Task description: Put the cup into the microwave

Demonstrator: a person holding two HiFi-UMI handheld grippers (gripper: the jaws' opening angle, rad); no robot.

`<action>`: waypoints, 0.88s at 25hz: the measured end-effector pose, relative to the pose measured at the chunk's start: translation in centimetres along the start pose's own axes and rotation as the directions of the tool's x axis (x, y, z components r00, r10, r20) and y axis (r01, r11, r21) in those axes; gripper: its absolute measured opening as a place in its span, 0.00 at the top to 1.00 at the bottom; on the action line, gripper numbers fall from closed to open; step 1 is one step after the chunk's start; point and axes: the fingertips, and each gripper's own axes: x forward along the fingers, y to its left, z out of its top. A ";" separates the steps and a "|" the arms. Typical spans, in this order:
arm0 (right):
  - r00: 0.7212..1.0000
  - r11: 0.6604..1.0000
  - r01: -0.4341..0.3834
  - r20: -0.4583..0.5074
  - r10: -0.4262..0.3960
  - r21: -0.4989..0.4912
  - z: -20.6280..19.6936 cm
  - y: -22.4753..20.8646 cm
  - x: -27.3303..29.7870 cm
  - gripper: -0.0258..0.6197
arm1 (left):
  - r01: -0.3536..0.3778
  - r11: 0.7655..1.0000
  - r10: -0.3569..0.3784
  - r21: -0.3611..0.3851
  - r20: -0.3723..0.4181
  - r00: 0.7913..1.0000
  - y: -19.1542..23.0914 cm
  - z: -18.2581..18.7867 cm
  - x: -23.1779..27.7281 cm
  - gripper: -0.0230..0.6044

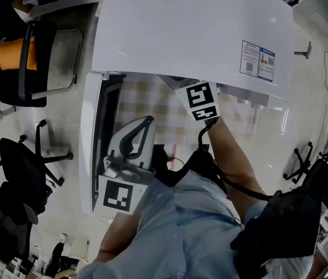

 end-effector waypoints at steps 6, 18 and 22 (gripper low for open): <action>1.000 0.999 0.019 -0.013 -0.020 -0.031 -0.6 0.0 -0.6 0.10 | 0.006 1.000 -0.006 0.003 -0.008 1.000 -0.6 -0.3 -0.4 0.96; 0.995 0.996 0.084 0.050 -0.085 0.012 1.2 -0.1 -4.2 0.10 | 0.039 0.999 -0.039 0.028 -0.009 0.999 -2.3 -0.2 -0.5 0.96; 0.993 0.995 0.089 0.072 -0.092 0.043 1.7 0.2 -6.4 0.10 | 0.063 0.997 -0.063 0.047 -0.008 0.998 -3.4 0.2 -0.1 0.96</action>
